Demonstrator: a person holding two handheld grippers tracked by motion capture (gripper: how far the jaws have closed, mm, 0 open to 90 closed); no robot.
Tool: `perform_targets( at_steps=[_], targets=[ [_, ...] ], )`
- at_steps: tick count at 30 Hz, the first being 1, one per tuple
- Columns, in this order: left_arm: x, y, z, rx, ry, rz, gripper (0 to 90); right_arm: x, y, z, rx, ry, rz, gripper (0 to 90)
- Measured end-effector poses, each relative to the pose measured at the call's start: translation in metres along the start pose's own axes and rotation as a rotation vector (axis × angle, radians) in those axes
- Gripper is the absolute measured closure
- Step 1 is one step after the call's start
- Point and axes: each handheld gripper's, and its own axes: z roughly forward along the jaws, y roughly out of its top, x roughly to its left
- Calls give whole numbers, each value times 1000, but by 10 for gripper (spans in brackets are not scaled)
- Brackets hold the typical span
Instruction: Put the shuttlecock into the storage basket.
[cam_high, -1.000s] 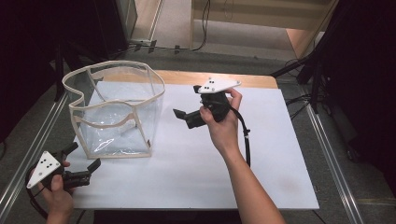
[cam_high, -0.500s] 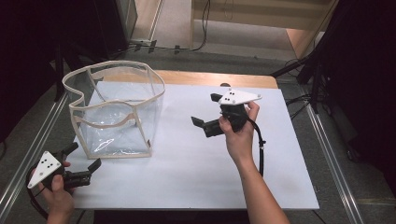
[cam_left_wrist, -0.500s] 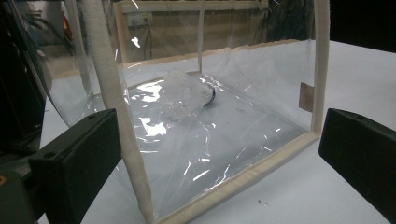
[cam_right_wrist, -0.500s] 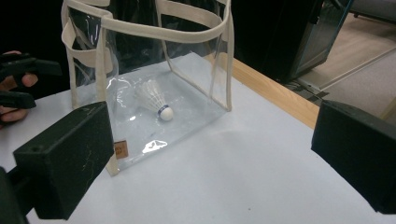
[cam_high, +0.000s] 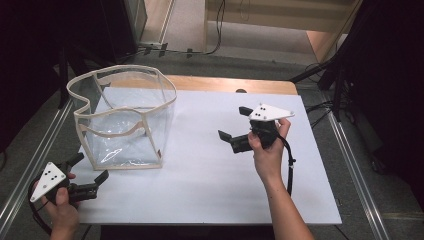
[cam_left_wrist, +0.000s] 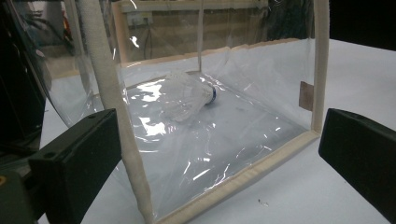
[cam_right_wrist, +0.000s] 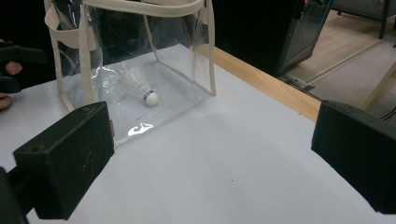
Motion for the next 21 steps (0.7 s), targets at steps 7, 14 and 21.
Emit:
perform_targets(
  at_steps=[7, 14, 21],
  targets=[
    [0, 0, 0, 1, -1, 2, 0, -4, -9, -9, 5, -11, 4, 0],
    [-1, 0, 0, 4, -1, 4, 0, -8, -18, -18, -4, -17, 20, 0],
    [-1, 0, 1, 5, -2, 4, 0, -12, -26, -28, -7, -40, 27, 0]
  ],
)
